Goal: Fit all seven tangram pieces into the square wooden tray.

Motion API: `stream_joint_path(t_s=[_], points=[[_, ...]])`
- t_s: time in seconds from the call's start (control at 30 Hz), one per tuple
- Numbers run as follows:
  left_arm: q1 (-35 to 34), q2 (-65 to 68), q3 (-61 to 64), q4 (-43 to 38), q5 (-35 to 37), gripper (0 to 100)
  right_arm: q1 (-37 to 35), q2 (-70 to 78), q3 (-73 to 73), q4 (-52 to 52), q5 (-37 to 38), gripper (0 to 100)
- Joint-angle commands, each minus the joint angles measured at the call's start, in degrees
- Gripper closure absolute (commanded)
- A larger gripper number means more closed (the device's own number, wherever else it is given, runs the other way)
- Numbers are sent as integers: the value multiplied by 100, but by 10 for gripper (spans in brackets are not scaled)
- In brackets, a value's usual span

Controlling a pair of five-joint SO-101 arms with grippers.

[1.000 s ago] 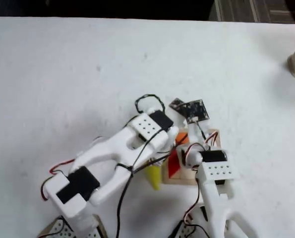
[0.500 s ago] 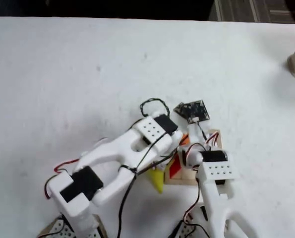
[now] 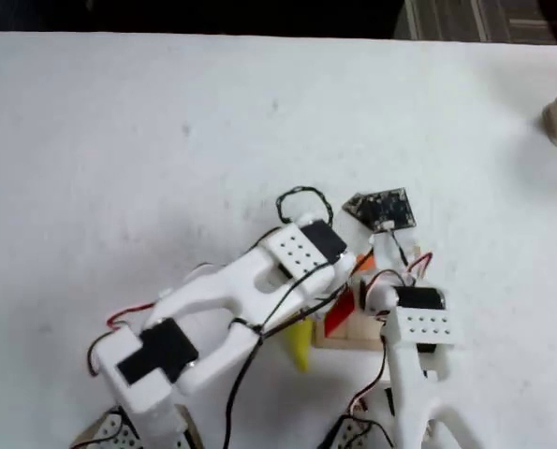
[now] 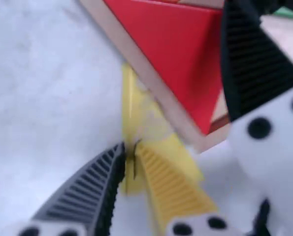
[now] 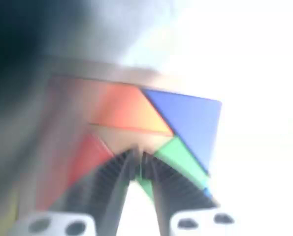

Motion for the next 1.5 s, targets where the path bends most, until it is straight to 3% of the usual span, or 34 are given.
stream_joint_path(t_s=[0.0, 0.2, 0.3, 0.57, 0.7, 0.87, 1.07, 1.33, 1.47], points=[[567, -48, -114, -123, 9, 954, 919, -136, -440, -57, 35, 983], [576, -40, -123, -123, 9, 954, 1859, -92, -396, -277, 44, 983], [523, -48, -97, -123, -18, 951, 1965, -92, -290, -321, 44, 983], [-479, -101, 97, -132, -158, 951, 1974, -145, -114, -453, 53, 983], [-268, -611, 686, -598, -651, 954, 2062, -145, -123, -444, 53, 983], [-163, -1710, 1793, -1345, -378, 954, 2642, -145, -299, -418, -53, 983], [-92, -1930, 2655, -2400, -62, 954, 3248, -145, -422, -462, -519, 981], [567, -2756, 2892, -2505, -62, 954, 3284, -92, -404, -664, -607, 981], [593, -3468, 3534, -2989, -62, 954, 3284, -92, -396, -673, -607, 981]])
